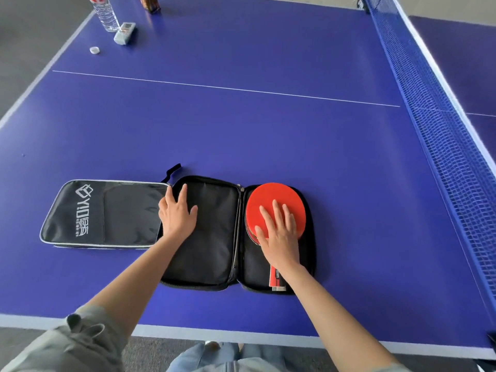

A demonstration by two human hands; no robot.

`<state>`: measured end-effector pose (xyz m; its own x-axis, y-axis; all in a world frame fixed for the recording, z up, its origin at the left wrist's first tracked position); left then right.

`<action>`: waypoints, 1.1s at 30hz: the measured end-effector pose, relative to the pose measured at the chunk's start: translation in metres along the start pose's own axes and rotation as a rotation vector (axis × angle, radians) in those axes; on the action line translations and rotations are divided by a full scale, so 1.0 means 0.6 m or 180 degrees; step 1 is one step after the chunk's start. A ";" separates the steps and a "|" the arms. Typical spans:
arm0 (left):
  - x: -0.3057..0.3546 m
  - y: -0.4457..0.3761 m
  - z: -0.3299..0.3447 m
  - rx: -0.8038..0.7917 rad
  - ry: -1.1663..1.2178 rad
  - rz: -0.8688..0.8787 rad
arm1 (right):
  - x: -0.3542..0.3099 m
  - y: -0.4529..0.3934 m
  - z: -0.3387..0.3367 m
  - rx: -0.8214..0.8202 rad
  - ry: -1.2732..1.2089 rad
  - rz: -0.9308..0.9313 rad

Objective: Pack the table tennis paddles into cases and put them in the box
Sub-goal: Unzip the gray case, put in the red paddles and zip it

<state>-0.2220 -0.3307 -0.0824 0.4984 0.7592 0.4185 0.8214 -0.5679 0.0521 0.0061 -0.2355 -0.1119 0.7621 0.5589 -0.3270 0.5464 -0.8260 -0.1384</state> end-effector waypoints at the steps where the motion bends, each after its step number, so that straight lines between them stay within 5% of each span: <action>1: -0.001 -0.002 -0.002 -0.0027 0.0003 -0.0001 | 0.000 0.000 0.001 -0.0014 0.0035 -0.0010; 8: -0.012 0.002 -0.020 -0.0097 0.0597 -0.0269 | -0.007 0.001 0.004 -0.0084 0.0282 0.0050; 13: -0.019 -0.016 -0.022 0.0059 0.0036 -0.0066 | -0.009 0.001 -0.001 -0.0153 0.0266 0.0069; 23: -0.004 -0.037 -0.059 -0.0575 0.0695 -0.1053 | 0.003 -0.006 -0.015 -0.0414 0.0028 -0.0144; 28: 0.107 0.024 -0.107 -0.1294 0.2488 -0.1063 | 0.019 -0.034 -0.079 -0.0701 -0.1931 0.0394; 33: 0.197 0.066 -0.034 -0.1023 0.2270 -0.0369 | 0.024 -0.061 -0.152 -0.1323 -0.3998 0.1494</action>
<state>-0.1363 -0.2698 -0.0123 0.0271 0.4938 0.8691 0.6827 -0.6442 0.3447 0.0290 -0.1907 -0.0261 0.2054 -0.3797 -0.9020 0.5606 -0.7099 0.4264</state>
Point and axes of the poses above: each hand's wrist, its own y-axis away from the middle knuckle, its own z-axis out of the palm, x = y × z, the point moved 2 cm from there along -y, towards the middle knuckle, and after that the axes turned 11 degrees about x, right-handed, at the moved point
